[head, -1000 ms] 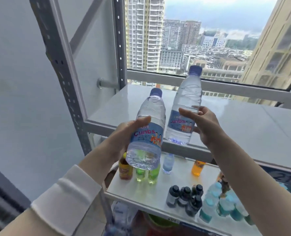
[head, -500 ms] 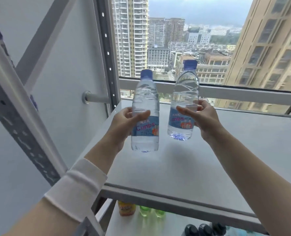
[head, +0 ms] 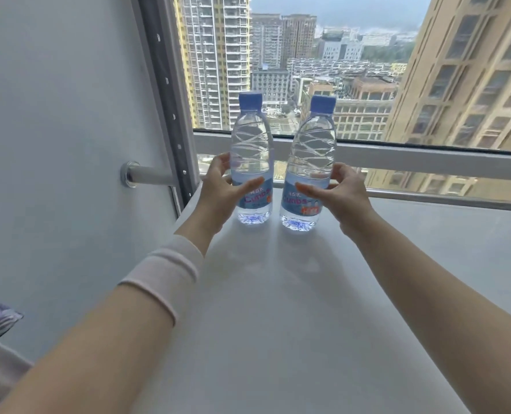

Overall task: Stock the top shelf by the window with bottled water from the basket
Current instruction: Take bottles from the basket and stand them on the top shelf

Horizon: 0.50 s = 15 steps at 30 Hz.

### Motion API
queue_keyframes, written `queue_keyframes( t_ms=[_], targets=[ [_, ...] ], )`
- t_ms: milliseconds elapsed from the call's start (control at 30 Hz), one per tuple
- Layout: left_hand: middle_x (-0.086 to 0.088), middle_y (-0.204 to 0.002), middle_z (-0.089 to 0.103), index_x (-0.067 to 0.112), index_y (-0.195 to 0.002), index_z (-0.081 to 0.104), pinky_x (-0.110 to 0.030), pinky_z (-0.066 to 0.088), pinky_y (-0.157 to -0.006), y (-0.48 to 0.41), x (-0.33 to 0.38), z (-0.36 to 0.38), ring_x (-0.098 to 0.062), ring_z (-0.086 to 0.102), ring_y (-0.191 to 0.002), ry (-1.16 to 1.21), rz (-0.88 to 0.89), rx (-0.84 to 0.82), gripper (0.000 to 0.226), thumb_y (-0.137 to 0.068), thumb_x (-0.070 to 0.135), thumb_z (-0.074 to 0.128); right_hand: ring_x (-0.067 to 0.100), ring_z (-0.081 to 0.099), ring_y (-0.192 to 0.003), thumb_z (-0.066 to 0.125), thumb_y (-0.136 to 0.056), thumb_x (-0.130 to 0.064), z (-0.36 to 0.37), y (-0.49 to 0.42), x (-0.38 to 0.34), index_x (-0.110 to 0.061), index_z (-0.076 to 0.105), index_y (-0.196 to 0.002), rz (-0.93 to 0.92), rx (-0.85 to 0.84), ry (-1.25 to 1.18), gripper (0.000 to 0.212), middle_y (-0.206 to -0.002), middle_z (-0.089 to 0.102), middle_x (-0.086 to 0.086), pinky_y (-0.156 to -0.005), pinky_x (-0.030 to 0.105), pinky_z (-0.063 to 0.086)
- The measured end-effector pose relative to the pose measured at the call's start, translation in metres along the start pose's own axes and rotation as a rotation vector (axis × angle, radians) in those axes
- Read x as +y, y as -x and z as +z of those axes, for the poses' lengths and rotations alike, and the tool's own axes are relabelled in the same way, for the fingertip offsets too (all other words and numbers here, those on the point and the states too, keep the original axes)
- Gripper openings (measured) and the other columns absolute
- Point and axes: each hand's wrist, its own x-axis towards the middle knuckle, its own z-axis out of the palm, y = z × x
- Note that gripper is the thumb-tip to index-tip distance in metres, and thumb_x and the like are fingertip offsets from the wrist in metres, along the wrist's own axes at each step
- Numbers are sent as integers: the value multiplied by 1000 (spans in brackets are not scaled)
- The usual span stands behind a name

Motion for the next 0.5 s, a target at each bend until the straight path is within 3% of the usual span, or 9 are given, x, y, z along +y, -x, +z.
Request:
queue_keyframes(
  t_ms=[100, 167, 267, 400, 500],
  targets=[
    [3, -104, 59, 14, -115, 41, -14, 53, -70, -14, -5, -6, -10, 61, -95, 6, 23, -35, 52, -74, 3, 72, 15, 61, -86, 81, -64, -9, 7, -12, 4, -5, 47, -117, -3, -17, 2, 64, -115, 57, 11, -68, 19, 52],
    [7, -102, 58, 14, -115, 41, -12, 53, -71, -20, -7, -12, -8, 60, -96, -6, 31, -77, 52, -75, 0, 70, 16, 60, -88, 82, -63, -8, 12, -18, 5, -6, 47, -117, -12, -35, 11, 64, -116, 57, 11, -71, 23, 52],
    [3, -110, 57, 12, -120, 40, -15, 54, -75, -25, -9, -18, -12, 59, -101, -15, 30, -142, 54, -76, 0, 69, 10, 59, -82, 80, -65, -5, 17, -25, 5, -6, 45, -116, -19, -79, 9, 62, -113, 55, 10, -69, 21, 51],
    [3, -114, 55, 16, -119, 39, -23, 53, -86, -29, -10, -16, -18, 57, -109, 8, 15, -205, 55, -75, 1, 69, 21, 61, -91, 79, -65, -3, 16, -33, 7, -1, 44, -121, -3, -132, -3, 66, -115, 56, 14, -74, 27, 52],
    [-2, -119, 54, 18, -116, 39, -33, 50, -94, -32, -12, -14, -23, 55, -114, 16, 8, -227, 54, -75, 1, 69, 16, 61, -86, 78, -66, -2, 13, -34, 6, -1, 44, -120, 1, -139, 9, 63, -111, 55, 11, -70, 24, 53]
  ],
)
